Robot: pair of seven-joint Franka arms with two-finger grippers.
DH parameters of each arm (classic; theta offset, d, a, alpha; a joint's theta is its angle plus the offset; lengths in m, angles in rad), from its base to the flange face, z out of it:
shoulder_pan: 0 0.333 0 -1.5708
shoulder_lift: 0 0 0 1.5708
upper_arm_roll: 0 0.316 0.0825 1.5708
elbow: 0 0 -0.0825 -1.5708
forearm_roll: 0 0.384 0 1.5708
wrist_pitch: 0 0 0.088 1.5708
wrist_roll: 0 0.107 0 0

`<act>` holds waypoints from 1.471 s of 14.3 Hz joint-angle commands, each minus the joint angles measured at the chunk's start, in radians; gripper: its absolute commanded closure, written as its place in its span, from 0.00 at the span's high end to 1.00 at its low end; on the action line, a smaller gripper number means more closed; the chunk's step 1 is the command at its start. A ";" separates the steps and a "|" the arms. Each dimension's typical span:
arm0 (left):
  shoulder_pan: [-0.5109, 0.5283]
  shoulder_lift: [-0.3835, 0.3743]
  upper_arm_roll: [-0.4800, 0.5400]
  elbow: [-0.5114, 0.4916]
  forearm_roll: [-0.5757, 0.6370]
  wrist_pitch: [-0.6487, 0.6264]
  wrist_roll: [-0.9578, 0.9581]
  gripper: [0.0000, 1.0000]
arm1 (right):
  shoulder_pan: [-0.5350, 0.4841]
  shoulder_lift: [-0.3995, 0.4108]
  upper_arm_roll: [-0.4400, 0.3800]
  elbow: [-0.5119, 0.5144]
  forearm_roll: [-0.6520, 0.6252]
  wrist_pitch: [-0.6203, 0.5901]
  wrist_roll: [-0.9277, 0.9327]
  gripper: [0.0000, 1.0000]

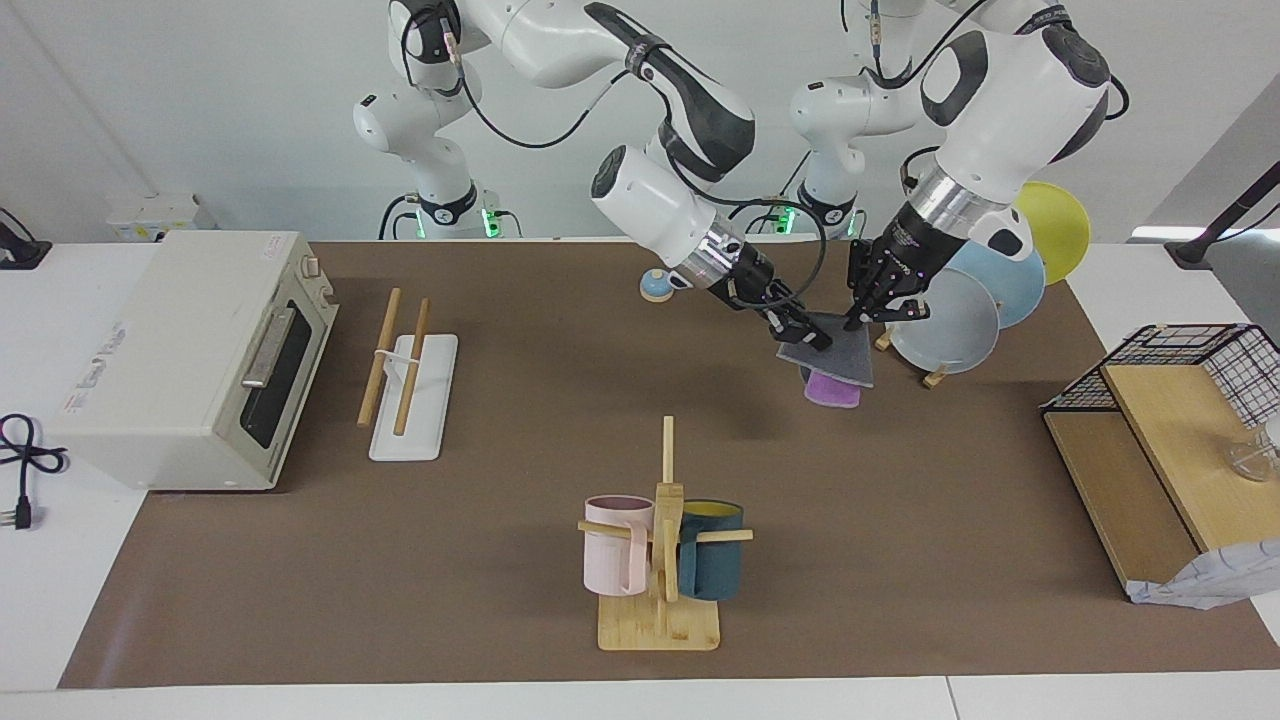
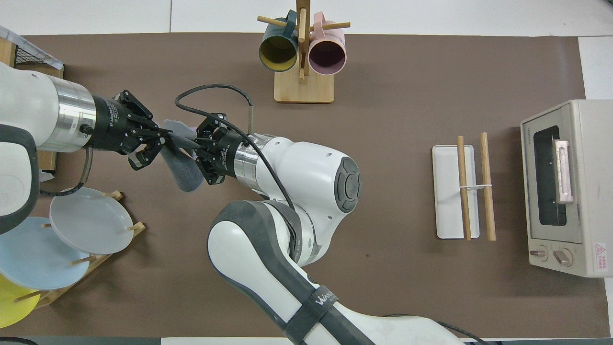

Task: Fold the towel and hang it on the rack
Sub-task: 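Grasp the folded towel with the right gripper from the left gripper, then carry the towel with the right gripper toward the wooden rod rack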

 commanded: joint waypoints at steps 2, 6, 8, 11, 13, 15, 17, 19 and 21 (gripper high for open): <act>-0.002 -0.043 0.001 -0.057 0.003 0.028 -0.007 0.00 | -0.016 0.003 0.003 0.008 -0.021 -0.030 -0.019 0.00; -0.019 -0.046 0.001 -0.055 0.005 0.020 0.145 1.00 | -0.015 -0.003 0.000 -0.002 -0.033 -0.049 -0.019 0.00; -0.019 -0.046 0.001 -0.055 0.005 0.028 0.198 1.00 | -0.033 -0.033 -0.010 -0.027 -0.169 -0.162 -0.044 0.00; -0.003 -0.045 0.004 -0.057 0.005 0.034 0.373 1.00 | -0.110 -0.096 -0.011 -0.034 -0.520 -0.447 -0.155 0.00; 0.018 -0.046 0.009 -0.061 0.005 0.028 0.566 1.00 | -0.176 -0.145 -0.009 -0.073 -0.619 -0.571 -0.310 0.00; 0.055 -0.046 0.010 -0.061 0.006 0.025 0.788 1.00 | -0.268 -0.185 -0.011 -0.076 -0.650 -0.699 -0.419 0.00; 0.093 -0.046 0.012 -0.061 0.009 0.007 1.070 1.00 | -0.358 -0.224 -0.011 -0.076 -0.737 -0.840 -0.563 0.00; 0.129 -0.042 0.016 -0.051 0.020 -0.010 1.313 1.00 | -0.436 -0.241 -0.011 -0.084 -0.837 -0.966 -0.723 0.00; 0.147 -0.034 0.013 -0.023 0.116 -0.048 1.450 1.00 | -0.496 -0.247 -0.009 -0.091 -0.915 -1.035 -0.801 0.00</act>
